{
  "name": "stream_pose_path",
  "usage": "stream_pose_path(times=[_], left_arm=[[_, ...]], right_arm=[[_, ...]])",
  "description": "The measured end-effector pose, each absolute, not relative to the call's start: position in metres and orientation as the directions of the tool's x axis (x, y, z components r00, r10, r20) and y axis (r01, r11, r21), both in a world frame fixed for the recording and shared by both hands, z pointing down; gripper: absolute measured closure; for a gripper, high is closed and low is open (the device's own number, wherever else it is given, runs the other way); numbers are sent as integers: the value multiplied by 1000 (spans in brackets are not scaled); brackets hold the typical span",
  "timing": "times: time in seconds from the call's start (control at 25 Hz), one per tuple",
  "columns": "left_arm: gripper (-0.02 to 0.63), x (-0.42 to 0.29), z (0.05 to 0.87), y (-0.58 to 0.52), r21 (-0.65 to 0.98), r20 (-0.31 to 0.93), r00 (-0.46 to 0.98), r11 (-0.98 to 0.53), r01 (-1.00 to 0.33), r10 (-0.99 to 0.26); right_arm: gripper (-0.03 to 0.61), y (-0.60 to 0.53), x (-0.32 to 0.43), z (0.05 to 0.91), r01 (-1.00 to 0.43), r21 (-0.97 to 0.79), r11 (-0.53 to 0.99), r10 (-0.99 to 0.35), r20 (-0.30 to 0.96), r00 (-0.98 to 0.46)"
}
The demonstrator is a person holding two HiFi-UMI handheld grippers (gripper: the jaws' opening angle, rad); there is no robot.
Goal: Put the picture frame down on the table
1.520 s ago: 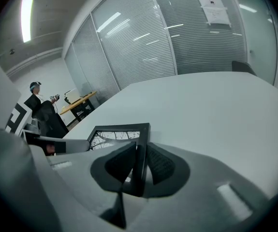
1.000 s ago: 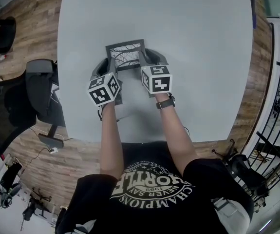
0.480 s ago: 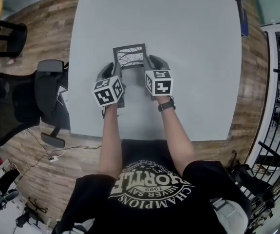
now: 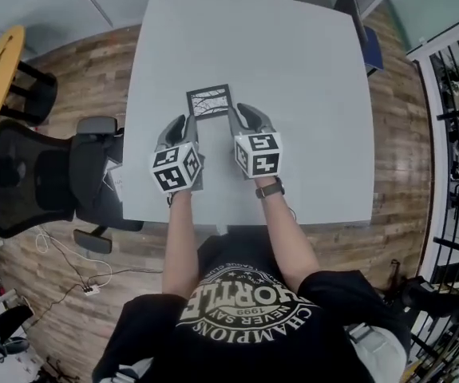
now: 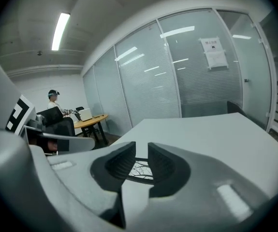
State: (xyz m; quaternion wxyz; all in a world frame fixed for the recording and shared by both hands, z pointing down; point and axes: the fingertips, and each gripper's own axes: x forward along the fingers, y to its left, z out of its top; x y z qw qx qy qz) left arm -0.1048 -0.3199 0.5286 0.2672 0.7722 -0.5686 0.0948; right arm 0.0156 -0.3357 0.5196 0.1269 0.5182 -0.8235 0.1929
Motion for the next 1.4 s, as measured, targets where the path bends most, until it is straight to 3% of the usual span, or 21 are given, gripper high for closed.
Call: stream_pose_path(times=[0.32, 0.64, 0.88, 1.4], left_arm=[[543, -112, 454, -259, 234, 307, 335, -270, -934, -891], [605, -116, 419, -207, 212, 204, 322, -279, -937, -924], [607, -116, 408, -188, 149, 175, 314, -290, -945, -933], [607, -111, 423, -186, 201, 191, 339, -301, -932, -921]], right_arm=[[519, -266, 12, 446, -909, -107, 403, -870, 264, -417], [577, -210, 29, 413, -928, -60, 367, -909, 188, -372], [580, -189, 36, 400, -937, -22, 347, -926, 152, -347], [580, -181, 38, 404, -940, 18, 340, -929, 163, -333]])
